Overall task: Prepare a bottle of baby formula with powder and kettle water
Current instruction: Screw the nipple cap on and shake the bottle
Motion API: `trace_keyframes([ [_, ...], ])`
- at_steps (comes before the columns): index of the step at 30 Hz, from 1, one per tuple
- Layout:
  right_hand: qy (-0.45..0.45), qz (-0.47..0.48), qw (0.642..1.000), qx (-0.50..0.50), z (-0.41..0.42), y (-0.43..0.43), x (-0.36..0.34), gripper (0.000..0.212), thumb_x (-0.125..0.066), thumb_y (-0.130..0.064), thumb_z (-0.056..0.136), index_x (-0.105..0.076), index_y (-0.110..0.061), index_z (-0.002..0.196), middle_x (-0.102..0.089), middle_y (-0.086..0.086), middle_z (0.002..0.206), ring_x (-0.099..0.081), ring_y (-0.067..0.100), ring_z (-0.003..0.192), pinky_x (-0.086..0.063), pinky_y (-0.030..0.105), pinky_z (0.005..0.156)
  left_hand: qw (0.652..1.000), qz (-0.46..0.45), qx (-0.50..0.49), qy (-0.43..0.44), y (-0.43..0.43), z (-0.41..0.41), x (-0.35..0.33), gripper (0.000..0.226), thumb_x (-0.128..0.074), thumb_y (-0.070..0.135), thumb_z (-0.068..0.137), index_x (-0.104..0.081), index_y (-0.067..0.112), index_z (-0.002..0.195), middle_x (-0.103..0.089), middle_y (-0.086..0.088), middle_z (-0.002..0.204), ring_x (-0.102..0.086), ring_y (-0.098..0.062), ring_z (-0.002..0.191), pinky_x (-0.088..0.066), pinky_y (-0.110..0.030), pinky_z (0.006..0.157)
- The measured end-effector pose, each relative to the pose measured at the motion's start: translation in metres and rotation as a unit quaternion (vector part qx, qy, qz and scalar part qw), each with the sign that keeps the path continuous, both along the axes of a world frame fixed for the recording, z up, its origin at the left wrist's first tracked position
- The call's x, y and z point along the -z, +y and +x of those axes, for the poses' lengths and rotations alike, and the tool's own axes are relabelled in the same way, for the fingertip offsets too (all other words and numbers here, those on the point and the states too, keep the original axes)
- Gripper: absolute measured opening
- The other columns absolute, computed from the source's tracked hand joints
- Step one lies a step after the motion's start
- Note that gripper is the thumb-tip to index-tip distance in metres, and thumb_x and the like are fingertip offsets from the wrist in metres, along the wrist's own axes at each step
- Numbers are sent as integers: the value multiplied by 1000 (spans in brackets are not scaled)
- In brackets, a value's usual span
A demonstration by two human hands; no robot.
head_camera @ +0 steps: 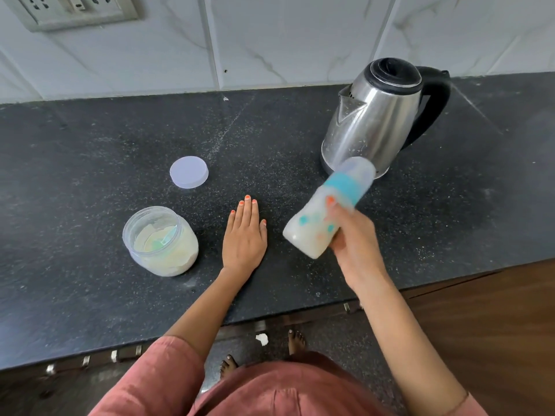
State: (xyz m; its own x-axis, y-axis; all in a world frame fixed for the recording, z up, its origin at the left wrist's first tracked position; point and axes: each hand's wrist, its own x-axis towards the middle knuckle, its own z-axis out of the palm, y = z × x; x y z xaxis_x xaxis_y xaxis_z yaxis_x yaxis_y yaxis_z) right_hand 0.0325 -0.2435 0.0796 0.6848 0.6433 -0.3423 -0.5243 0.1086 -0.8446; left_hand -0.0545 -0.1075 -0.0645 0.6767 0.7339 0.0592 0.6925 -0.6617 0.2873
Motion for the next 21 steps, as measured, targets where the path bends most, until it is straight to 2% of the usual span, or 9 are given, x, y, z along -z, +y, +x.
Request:
trace_keyframes([
  [3, 63, 66, 990, 106, 7, 4, 1, 19, -57, -20, 86, -58, -17, 105, -66, -1, 100, -65, 10, 92, -55, 29, 80, 1000, 1, 2, -3, -1, -1, -1, 51, -20, 28, 101, -12, 5, 146, -10, -11, 156, -8, -22, 144, -3, -33, 116],
  [5, 9, 10, 999, 40, -1, 2, 1, 10, -57, -15, 86, -61, -18, 94, -68, -3, 91, -66, 7, 83, -55, 28, 78, 1000, 3, 1, -5, 0, -1, -1, 53, -16, 30, 100, -15, 4, 145, -13, -12, 155, -11, -23, 144, -5, -34, 116],
  [8, -75, -68, 992, -74, -10, -6, 1, 9, -65, -11, 76, -64, -17, 83, -69, -3, 78, -64, 10, 76, -53, 29, 75, 1000, 2, 5, 8, 0, -1, 0, 51, -18, 29, 101, -12, 5, 146, -9, -11, 156, -8, -22, 144, -3, -34, 116],
  [10, -43, -37, 998, -24, -2, -6, 2, 9, -63, -14, 77, -65, -16, 86, -69, -4, 81, -65, 9, 78, -53, 28, 74, 1000, 1, 2, 0, 0, -1, 0, 51, -22, 28, 101, -11, 5, 146, -9, -10, 156, -7, -22, 144, -2, -33, 116],
  [12, 43, 35, 995, 84, 9, -2, 1, 19, -60, -19, 83, -62, -15, 102, -68, -2, 97, -65, 9, 89, -56, 27, 75, 1000, 3, 1, -6, -1, -1, -1, 51, -22, 27, 101, -12, 5, 146, -10, -10, 156, -8, -22, 144, -2, -33, 116],
  [14, 73, 65, 985, 139, 12, 1, 3, 25, -57, -22, 88, -57, -15, 112, -66, -2, 105, -65, 9, 95, -57, 25, 75, 1000, 4, 3, -6, -1, 0, -1, 51, -21, 28, 101, -15, 4, 145, -13, -11, 155, -11, -23, 144, -4, -34, 116],
  [17, -10, -20, 1000, 14, -4, -3, 5, 9, -60, -13, 84, -63, -19, 91, -70, -7, 84, -66, 5, 79, -54, 29, 76, 1000, 7, -4, -12, -1, 0, -1, 57, -12, 33, 97, -23, 1, 143, -21, -14, 152, -21, -27, 141, -13, -38, 115],
  [19, -85, -75, 990, -78, -10, -9, 6, 12, -67, -9, 75, -65, -19, 81, -71, -9, 72, -66, 6, 74, -53, 28, 75, 1000, 4, 0, -2, 0, 0, 0, 53, -16, 31, 99, -20, 2, 144, -18, -13, 154, -17, -25, 143, -10, -37, 116],
  [21, -69, -45, 995, -56, -4, -9, 6, 18, -69, -14, 65, -65, -17, 83, -71, -9, 72, -66, 7, 73, -54, 25, 71, 1000, 2, 1, -6, 0, 0, 1, 50, -21, 27, 101, -17, 3, 145, -15, -13, 154, -13, -24, 143, -6, -35, 116],
])
